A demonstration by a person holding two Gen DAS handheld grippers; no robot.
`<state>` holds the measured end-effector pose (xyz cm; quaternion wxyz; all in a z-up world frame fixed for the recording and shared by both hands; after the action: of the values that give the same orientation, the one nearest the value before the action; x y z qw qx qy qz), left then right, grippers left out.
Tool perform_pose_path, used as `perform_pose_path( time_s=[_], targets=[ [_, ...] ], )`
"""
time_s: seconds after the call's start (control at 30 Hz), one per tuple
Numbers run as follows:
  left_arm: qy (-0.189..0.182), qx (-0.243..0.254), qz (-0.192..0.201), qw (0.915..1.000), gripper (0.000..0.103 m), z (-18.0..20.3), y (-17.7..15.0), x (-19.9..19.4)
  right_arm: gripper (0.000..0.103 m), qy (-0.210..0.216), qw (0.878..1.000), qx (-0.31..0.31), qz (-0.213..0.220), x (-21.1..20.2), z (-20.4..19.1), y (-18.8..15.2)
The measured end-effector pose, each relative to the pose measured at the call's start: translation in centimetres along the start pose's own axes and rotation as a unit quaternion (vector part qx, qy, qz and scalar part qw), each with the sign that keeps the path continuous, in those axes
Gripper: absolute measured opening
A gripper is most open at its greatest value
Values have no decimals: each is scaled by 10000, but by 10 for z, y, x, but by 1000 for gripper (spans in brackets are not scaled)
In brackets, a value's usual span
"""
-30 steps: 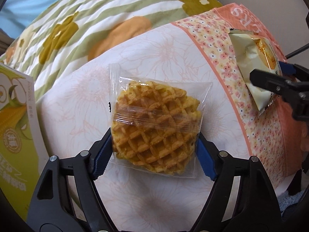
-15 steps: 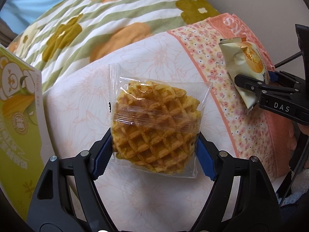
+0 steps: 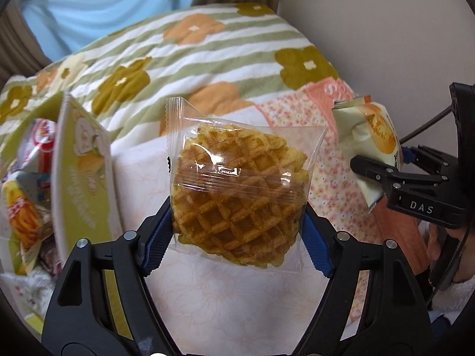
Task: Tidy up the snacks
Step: 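Carry both snacks into the box and open both tools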
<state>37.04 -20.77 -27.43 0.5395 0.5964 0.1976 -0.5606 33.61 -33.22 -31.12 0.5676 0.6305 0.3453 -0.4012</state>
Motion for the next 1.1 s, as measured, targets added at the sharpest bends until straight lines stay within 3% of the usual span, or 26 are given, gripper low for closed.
perform_pose_path(
  time_s=[0.33,0.43,0.63,0.83,1.1],
  targets=[
    [145,-353,595,9975,75,-37,-1,-83,60,447,9973,-343,467,-60,-53,25],
    [35,-473,804,9956,75,-59,-4,-109,60,590,9950,-530,614,-78,-84,32],
    [221,-445,1044,9933,75,-116,-11,-155,60,852,9901,-780,802,-101,-153,39],
    [340,-629,1090,9915,75,-198,-26,-184,60,1081,9868,-807,898,-110,-231,46],
    [246,-605,797,9947,76,-284,-52,-178,60,970,9883,-794,869,-104,-316,44]
  ],
)
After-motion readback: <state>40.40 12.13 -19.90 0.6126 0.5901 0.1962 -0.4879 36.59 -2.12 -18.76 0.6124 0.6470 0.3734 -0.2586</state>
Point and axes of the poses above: each gripper's, at about its wrist camera, not at the fingertips, and x roughly the way its jaws point, z to its right, y to its top, the point moved 9 cm from there along x, roughly the way its jaws point, and after that the axes turned 9 degrees about -y, right-handed, at the moved point
